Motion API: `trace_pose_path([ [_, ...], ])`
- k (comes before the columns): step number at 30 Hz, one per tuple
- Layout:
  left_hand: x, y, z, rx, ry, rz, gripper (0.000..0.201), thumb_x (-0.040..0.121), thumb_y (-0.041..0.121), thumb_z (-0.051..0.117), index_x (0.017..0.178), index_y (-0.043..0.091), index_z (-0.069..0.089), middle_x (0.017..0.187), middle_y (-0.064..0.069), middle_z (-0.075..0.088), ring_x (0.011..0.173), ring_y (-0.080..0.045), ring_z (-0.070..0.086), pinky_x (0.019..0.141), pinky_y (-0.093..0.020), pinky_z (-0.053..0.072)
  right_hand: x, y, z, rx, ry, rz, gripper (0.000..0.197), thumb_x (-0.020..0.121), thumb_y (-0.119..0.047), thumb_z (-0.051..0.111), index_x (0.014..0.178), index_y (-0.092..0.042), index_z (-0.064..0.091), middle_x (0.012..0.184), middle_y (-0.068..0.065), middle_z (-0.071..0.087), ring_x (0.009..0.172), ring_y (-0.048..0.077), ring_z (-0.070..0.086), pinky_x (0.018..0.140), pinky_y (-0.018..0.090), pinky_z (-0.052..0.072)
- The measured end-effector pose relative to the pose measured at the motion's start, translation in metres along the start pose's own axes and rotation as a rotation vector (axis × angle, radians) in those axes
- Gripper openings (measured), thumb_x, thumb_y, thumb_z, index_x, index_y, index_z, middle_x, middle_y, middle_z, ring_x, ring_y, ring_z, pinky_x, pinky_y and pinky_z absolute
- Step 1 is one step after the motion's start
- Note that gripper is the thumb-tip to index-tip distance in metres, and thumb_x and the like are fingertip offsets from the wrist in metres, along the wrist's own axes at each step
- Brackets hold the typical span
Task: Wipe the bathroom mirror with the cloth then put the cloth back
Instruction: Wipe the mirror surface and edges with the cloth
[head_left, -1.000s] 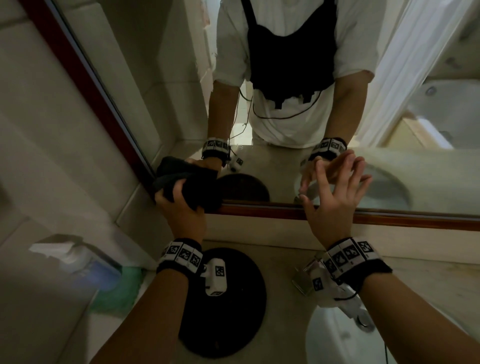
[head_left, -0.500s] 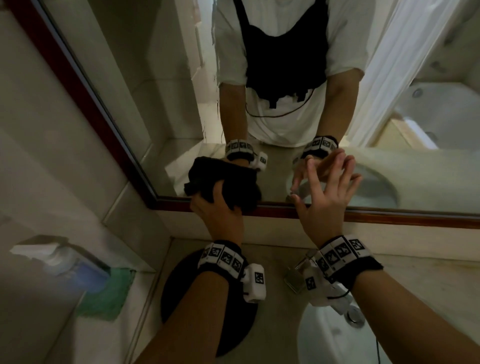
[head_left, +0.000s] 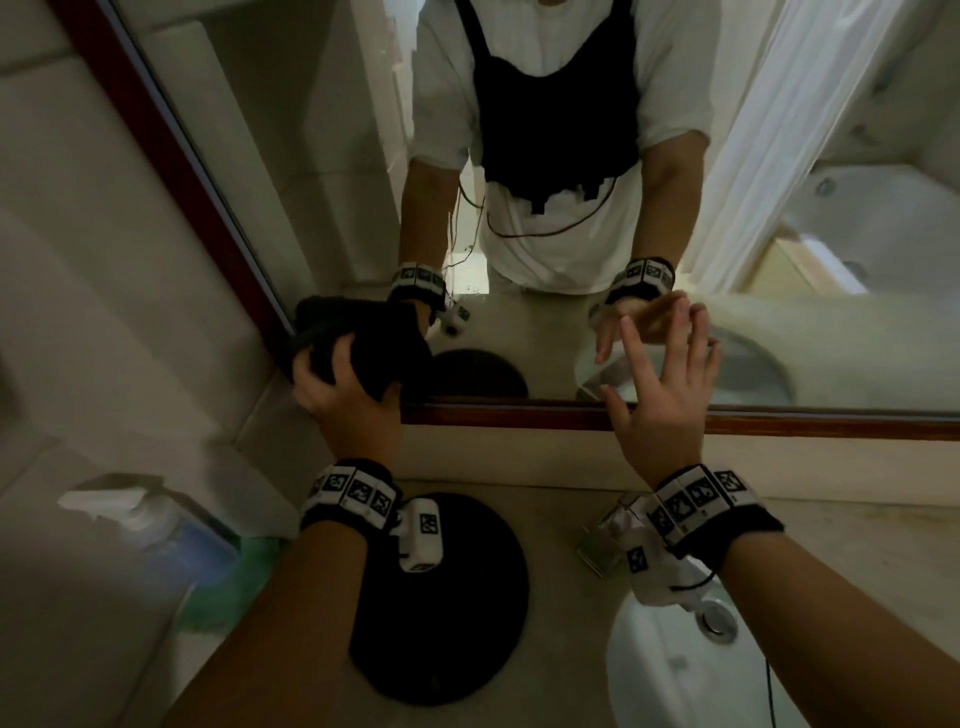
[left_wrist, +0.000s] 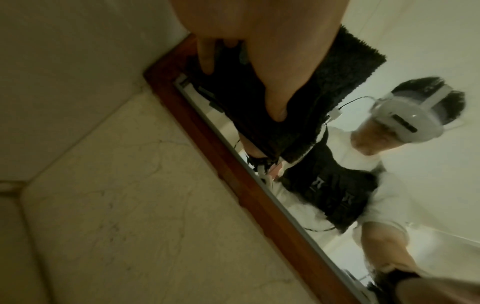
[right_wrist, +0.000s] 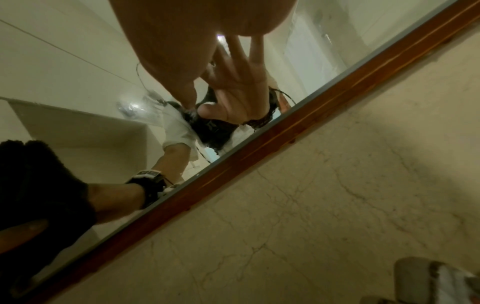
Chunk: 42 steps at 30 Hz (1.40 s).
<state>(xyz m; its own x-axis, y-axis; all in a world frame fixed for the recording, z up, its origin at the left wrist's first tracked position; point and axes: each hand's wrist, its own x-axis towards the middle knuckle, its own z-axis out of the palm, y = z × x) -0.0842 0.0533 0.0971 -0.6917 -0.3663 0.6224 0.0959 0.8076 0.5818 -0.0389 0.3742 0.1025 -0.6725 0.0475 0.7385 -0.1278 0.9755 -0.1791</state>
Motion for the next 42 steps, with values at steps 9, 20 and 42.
trace_pose_path([
  [9,0.002,-0.003,-0.002,-0.048,-0.051,0.132,0.064,0.086,0.020,0.068,0.143,0.016,0.040,0.155,-0.018,0.025,0.141,-0.039,0.024,0.118,-0.048,0.020,0.030,0.013,-0.051,-0.089,-0.005,0.131,0.077,0.087,-0.034,0.069,0.153,-0.029,0.030,0.163,0.019,0.007,0.150,0.039,0.003,0.117,0.064,0.012],
  [20,0.004,-0.002,0.003,0.088,-0.099,0.127,0.079,0.086,0.030,0.072,0.152,0.030,0.029,0.160,-0.019,0.013,0.144,-0.042,0.016,0.117,-0.054,0.021,0.051,0.013,-0.039,-0.167,-0.037,0.121,0.093,0.085,-0.050,0.069,0.157,-0.031,0.014,0.162,0.025,-0.004,0.148,0.046,-0.006,0.115,0.067,0.009],
  [42,-0.004,0.121,0.012,0.172,-0.097,0.299,0.084,0.080,0.043,0.071,0.149,0.043,0.024,0.158,-0.010,0.006,0.140,-0.042,0.019,0.106,-0.065,0.031,0.051,0.018,-0.037,-0.124,-0.052,0.091,0.091,0.086,-0.050,0.066,0.157,-0.032,0.012,0.161,0.026,-0.003,0.147,0.048,-0.006,0.112,0.072,0.005],
])
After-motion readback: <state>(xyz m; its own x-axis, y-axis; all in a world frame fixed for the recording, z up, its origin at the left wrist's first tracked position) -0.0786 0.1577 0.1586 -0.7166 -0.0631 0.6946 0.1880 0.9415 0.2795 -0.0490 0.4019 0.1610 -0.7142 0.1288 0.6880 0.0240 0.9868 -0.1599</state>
